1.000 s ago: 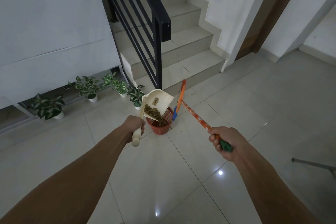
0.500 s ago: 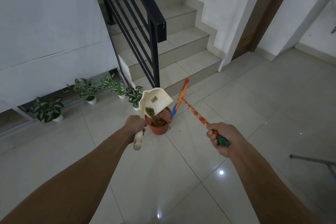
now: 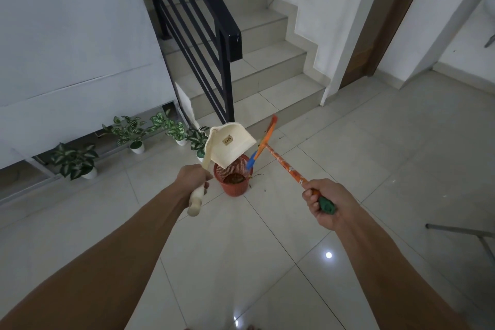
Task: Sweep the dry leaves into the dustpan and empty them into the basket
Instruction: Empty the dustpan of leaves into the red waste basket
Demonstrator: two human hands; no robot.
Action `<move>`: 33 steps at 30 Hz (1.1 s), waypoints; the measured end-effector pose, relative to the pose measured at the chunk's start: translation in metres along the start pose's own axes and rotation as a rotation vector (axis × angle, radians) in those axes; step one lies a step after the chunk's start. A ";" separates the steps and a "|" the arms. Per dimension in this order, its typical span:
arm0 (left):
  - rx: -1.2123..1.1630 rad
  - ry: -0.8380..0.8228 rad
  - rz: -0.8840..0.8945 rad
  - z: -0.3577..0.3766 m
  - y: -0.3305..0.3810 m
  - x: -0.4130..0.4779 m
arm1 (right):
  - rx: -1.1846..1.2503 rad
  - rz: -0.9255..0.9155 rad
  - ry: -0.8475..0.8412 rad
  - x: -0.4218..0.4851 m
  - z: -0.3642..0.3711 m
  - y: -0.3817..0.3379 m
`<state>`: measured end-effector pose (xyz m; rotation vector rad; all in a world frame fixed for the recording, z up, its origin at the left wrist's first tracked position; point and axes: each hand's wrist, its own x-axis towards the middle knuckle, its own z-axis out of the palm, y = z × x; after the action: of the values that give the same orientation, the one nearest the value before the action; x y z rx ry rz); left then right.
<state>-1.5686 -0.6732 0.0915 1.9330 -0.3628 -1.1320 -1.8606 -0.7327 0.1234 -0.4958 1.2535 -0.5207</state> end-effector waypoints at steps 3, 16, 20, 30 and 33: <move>-0.211 -0.009 -0.096 -0.019 0.000 -0.004 | 0.038 0.003 -0.014 -0.005 -0.005 0.007; -1.018 -0.079 -0.333 -0.149 -0.082 -0.051 | 0.186 0.071 -0.106 -0.023 -0.012 0.063; -1.131 0.047 -0.389 -0.172 -0.131 -0.061 | 0.219 0.071 -0.119 -0.031 -0.025 0.083; -1.193 0.218 -0.604 -0.124 -0.189 -0.060 | 0.230 0.062 0.000 -0.038 -0.067 0.090; -1.221 0.228 -0.671 -0.097 -0.189 -0.043 | -0.087 0.032 0.137 -0.022 -0.074 0.076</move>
<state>-1.5427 -0.4832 -0.0092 1.0133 0.9747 -1.0865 -1.9298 -0.6647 0.0752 -0.5191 1.4173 -0.4810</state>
